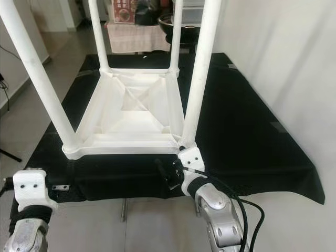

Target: Building children table

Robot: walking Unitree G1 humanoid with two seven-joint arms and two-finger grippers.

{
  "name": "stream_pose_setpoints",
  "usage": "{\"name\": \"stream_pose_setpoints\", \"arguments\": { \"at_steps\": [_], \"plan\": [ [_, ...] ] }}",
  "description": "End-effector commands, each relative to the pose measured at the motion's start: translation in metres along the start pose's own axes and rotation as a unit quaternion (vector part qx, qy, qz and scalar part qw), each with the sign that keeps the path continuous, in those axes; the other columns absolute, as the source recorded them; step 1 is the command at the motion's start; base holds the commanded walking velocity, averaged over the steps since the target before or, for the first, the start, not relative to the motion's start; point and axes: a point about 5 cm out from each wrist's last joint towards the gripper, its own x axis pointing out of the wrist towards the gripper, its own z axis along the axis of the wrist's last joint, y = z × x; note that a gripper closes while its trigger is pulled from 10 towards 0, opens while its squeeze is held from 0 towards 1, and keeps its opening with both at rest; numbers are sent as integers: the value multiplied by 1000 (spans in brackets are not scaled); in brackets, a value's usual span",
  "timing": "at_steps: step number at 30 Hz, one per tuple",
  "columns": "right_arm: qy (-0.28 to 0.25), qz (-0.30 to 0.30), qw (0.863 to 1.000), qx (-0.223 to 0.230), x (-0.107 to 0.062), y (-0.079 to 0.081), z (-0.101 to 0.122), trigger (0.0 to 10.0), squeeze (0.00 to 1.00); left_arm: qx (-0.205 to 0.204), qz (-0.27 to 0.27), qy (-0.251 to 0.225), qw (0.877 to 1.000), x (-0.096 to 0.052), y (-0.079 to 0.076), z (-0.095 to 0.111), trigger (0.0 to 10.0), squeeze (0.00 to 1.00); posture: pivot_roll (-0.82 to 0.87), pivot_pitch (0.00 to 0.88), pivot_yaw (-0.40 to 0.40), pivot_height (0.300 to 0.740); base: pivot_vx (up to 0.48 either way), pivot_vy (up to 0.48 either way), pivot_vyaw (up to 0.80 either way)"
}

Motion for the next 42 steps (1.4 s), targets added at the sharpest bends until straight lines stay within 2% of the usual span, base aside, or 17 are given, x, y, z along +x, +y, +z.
{"name": "stream_pose_setpoints", "arguments": {
  "at_steps": [1,6,9,12,16,17,19,20,21,22,23,24,27,42],
  "plan": [
    [-27,12,1000,2,6,3,12,10000,0,17,-8,8,1000,4,1,-2,10000,0,-18,17,-9,740,0,0,0],
    [-65,26,998,7,18,3,34,10000,0,6,-15,-5,1000,13,-1,4,10000,0,-20,9,-9,740,0,0,0],
    [-67,32,997,2,20,5,35,10000,0,4,-16,-7,1000,15,-2,5,10000,0,-18,4,-12,740,0,0,0],
    [-35,47,998,-8,16,14,18,10000,0,-4,-26,16,1000,8,-9,-3,10000,0,-18,7,-9,740,0,0,0],
    [-21,46,999,-9,12,15,10,10000,0,-4,-30,32,999,-2,-10,-8,10000,0,-23,11,-6,740,0,0,0],
    [-14,37,999,-8,9,11,8,10000,0,-4,-28,43,999,-9,-7,-12,10000,0,-27,16,-3,740,0,0,0],
    [-14,37,999,-8,9,11,8,10000,0,-4,-28,43,999,-9,-7,-12,10000,0,-27,16,-3,740,0,0,0],
    [-2,25,1000,-2,5,6,2,10000,0,-6,-23,56,998,-18,-5,-16,10000,0,-25,24,-5,740,0,0,0],
    [-2,25,1000,-2,5,6,2,10000,0,-6,-23,56,998,-18,-5,-16,10000,0,-25,24,-5,740,0,0,0],
    [14,-2,1000,21,0,-1,-6,10000,0,-10,-9,71,997,-27,-1,-21,10000,0,-28,29,0,740,0,0,0],
    [14,-2,1000,21,0,-1,-6,10000,0,-10,-9,71,997,-27,-1,-21,10000,0,-28,29,0,740,0,0,0],
    [29,-30,998,46,-4,-8,-14,10000,0,-18,8,79,997,-31,2,-24,10000,0,-30,33,0,740,0,0,0],
    [43,-55,995,69,-6,-15,-20,10000,0,-27,24,82,996,-31,4,-26,10000,0,-37,36,-1,740,0,0,0],
    [57,-66,994,68,-7,-16,-22,10000,0,-38,17,83,996,-32,4,-25,10000,0,-55,50,14,740,0,0,0]
  ]
}}
